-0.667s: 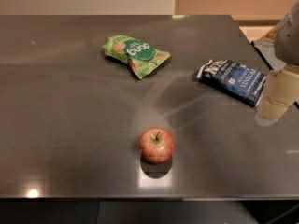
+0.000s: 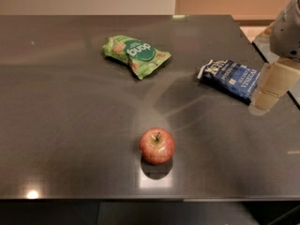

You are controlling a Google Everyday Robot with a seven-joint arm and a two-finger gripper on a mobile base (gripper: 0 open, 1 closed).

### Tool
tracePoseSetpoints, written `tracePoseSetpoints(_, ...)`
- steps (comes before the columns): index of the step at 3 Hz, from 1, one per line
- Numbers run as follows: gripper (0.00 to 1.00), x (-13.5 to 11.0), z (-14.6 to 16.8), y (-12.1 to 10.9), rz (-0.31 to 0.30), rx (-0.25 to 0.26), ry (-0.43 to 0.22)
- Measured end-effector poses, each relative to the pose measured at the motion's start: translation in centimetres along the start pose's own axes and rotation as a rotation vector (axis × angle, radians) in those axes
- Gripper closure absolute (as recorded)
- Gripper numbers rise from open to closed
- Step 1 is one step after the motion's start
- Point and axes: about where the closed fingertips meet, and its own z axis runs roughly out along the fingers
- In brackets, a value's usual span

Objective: Pick blue chip bag

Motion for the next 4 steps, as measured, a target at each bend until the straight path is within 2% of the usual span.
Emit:
tracePoseSetpoints(1,0.00,0.4,1.9,-2.4,0.052,0.011,-0.020)
tracePoseSetpoints(3,0.00,3.4,7.2,-8.1,0.219,0.050,-0.033)
tracePoseSetpoints(4,0.00,4.3,9.4,-9.8,0.266,0.040,-0.042)
